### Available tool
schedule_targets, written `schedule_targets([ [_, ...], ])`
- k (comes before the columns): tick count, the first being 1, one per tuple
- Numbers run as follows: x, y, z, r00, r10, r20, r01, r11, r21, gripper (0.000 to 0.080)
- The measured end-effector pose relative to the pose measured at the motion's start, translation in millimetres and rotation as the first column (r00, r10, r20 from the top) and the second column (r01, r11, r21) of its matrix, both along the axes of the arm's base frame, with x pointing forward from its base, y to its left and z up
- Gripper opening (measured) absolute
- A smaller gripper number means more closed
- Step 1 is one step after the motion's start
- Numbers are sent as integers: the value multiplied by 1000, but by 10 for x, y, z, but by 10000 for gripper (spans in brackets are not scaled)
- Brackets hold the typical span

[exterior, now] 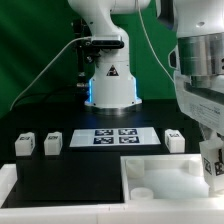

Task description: Assemble one leg

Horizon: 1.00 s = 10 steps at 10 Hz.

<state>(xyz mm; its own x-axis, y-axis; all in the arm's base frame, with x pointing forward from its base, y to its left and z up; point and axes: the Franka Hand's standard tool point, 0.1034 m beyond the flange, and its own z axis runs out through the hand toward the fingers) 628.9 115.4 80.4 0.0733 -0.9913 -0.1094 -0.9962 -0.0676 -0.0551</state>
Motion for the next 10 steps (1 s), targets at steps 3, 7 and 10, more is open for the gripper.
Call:
schedule_targets([
  [3,4,44,-13,953,-303,9,302,951,70,294],
  [7,-3,49,-28,962,-272,13,270,960,67,538],
  [10,-19,22,-45,998,-18,54,16,999,40,642],
])
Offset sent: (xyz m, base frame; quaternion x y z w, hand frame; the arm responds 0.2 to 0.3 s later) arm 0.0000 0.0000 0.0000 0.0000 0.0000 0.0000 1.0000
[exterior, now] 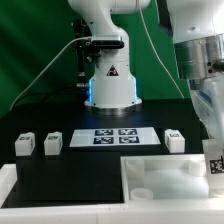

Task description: Assemble one leg

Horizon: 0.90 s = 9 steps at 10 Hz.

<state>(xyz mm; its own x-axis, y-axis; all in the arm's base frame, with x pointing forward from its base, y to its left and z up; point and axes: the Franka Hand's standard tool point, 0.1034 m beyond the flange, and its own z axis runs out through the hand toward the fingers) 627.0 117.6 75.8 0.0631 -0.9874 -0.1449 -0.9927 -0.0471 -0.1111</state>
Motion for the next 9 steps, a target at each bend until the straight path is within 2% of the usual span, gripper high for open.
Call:
schedule_targets([
  [2,-4,-7,-11,946,321,39,-319,946,-48,649],
  [4,-13,33,-19,846,531,50,-526,846,-91,649],
  [5,-18,62,-19,812,582,54,-575,812,-99,649],
  [6,-15,45,-19,769,636,57,-629,770,-111,564],
  [7,-16,48,-19,785,617,58,-609,786,-105,427],
  [8,-16,47,-19,785,617,58,-610,785,-105,427],
  [9,-46,42,-30,786,616,48,-610,786,-97,300],
])
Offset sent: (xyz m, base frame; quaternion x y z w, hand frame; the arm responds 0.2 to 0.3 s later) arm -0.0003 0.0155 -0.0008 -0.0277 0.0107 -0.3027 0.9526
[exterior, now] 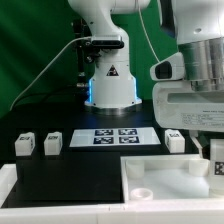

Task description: Assemble one leg

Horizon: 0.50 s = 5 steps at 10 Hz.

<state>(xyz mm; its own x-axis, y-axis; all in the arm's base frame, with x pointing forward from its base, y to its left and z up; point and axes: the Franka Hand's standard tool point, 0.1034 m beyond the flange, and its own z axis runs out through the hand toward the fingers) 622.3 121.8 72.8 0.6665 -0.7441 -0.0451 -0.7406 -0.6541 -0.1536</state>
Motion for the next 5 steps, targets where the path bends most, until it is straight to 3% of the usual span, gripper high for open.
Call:
schedule_targets([
  [3,-6,30,-4,971,-237,-38,239,971,26,295],
  [5,6,59,-13,892,-446,-79,450,892,44,294],
])
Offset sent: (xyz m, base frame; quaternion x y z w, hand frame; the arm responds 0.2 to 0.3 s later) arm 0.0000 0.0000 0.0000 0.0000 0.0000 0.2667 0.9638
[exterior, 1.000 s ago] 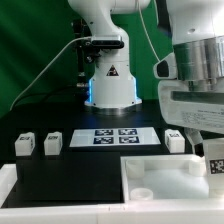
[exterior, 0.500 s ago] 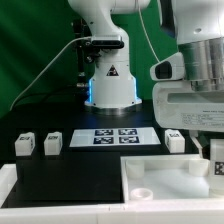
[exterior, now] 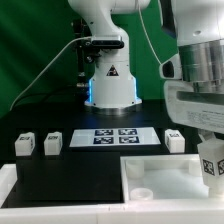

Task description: Assemble one leg

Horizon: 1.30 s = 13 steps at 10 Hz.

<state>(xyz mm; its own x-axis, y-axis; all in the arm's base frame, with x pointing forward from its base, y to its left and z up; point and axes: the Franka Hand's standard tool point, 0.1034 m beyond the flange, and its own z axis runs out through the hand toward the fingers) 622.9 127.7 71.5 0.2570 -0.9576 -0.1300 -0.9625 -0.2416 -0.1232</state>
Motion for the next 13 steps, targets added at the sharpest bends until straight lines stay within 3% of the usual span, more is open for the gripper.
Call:
schedule_targets([
  [3,65,72,-24,952,-302,-44,303,952,34,294],
  [5,61,106,-24,876,-476,-80,480,876,41,294],
  [6,58,103,-27,895,-440,-72,444,895,40,367],
  [7,56,108,-27,895,-440,-72,443,896,40,367],
  [8,56,111,-27,896,-438,-72,442,896,40,552],
  [9,55,112,-27,903,-425,-69,428,903,40,552],
  [10,50,109,-27,931,-359,-57,362,932,38,629],
  [11,23,89,-32,962,-269,-55,271,962,32,643],
  [13,43,-77,-35,998,55,7,-55,998,2,649],
])
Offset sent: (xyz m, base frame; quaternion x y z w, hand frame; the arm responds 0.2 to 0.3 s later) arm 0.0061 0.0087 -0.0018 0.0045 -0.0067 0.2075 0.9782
